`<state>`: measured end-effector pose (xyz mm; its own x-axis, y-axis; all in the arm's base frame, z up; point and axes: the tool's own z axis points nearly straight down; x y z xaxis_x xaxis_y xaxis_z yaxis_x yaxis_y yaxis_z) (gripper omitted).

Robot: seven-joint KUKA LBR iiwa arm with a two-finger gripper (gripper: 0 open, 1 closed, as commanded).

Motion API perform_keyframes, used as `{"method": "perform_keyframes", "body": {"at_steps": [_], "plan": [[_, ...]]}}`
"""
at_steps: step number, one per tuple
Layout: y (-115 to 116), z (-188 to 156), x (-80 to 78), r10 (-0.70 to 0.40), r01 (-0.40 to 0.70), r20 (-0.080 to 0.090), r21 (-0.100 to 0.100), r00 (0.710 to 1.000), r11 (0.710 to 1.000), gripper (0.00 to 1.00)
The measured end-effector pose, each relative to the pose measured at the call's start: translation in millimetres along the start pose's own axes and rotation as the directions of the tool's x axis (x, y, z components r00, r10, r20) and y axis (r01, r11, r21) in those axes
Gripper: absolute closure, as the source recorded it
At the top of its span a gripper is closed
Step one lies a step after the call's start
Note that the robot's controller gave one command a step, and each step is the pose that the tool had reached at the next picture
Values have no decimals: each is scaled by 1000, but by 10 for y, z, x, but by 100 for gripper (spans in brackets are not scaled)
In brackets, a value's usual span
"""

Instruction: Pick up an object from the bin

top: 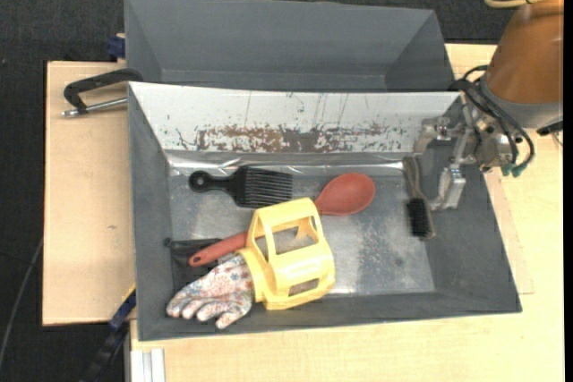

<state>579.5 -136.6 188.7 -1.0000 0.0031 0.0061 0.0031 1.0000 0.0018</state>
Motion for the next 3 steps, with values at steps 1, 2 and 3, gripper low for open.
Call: {"method": "perform_keyframes", "body": {"at_steps": [1,2,3], "plan": [[7,-53,-16,-3,3,9,2,1000,1000,0],[405,441,35,130,-130,8,0,991,992,0],[1165,508,79,90,-90,9,-2,996,996,0]]}}
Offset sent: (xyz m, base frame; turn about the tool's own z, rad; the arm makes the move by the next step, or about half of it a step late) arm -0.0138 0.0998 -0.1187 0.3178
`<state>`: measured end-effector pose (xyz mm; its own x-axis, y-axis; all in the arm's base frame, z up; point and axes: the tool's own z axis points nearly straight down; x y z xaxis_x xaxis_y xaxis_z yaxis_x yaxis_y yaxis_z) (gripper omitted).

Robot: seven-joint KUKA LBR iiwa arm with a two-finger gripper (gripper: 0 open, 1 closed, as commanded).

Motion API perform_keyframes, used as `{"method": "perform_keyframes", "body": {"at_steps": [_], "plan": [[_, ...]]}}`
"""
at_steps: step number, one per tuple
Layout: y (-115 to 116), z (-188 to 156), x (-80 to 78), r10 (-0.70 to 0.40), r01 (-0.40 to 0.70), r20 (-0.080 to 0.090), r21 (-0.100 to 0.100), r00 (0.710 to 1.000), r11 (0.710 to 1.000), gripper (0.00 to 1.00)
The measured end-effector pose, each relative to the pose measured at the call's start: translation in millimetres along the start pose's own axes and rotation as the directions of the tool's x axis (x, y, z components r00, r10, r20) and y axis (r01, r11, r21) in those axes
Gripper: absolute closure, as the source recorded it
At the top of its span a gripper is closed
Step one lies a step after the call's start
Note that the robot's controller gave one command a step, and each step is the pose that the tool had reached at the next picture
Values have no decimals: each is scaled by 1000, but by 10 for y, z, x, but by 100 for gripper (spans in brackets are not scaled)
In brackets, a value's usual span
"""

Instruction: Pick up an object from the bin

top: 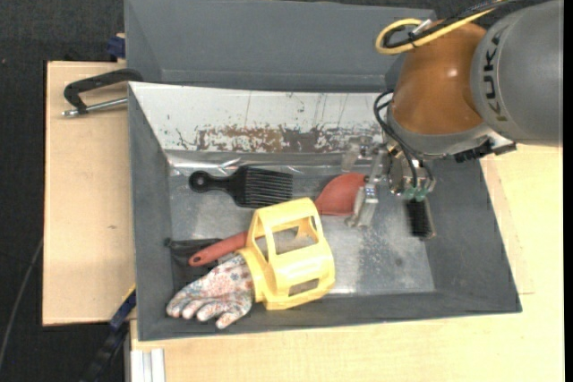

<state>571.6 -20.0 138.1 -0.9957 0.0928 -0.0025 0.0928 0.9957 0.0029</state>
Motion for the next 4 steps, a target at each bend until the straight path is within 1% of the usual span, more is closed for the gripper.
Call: {"method": "perform_keyframes", "body": {"at_steps": [1,2,3,4], "plan": [[-64,30,-199,15,-15,7,0,1000,1000,0],[-74,706,-94,27,-27,-3,-1,1000,1000,0],[1,673,-179,57,-57,7,-3,998,998,100],[1,673,-179,57,-57,7,-3,998,998,100]]}}
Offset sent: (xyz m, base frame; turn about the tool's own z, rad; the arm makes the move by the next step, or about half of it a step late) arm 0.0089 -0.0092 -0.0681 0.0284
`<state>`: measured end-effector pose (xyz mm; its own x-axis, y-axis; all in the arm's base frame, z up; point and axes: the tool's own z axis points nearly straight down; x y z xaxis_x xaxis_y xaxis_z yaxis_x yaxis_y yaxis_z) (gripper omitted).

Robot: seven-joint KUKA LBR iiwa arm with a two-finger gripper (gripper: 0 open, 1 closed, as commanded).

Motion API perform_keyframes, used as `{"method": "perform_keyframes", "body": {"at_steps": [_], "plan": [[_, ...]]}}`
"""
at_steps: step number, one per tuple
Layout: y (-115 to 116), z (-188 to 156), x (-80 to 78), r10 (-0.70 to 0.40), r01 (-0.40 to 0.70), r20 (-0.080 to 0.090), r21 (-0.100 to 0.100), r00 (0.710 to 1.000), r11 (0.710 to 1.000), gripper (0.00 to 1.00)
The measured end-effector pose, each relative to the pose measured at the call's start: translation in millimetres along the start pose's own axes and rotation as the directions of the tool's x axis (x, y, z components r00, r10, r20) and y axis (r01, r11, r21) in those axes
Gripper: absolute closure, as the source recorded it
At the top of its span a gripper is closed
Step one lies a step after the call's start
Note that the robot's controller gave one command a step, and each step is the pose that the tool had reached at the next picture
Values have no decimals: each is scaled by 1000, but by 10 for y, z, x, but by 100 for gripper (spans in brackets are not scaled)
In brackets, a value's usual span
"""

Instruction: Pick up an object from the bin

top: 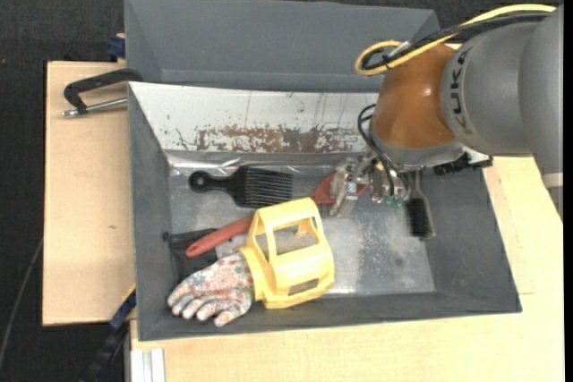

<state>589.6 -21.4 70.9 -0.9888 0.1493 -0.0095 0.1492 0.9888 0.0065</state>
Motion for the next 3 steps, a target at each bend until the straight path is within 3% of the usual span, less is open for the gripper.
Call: {"method": "perform_keyframes", "body": {"at_steps": [1,3], "plan": [[0,-26,6,0,0,-1,0,1000,1000,100],[-5,-537,5,0,0,-2,1,1000,1000,100]]}}
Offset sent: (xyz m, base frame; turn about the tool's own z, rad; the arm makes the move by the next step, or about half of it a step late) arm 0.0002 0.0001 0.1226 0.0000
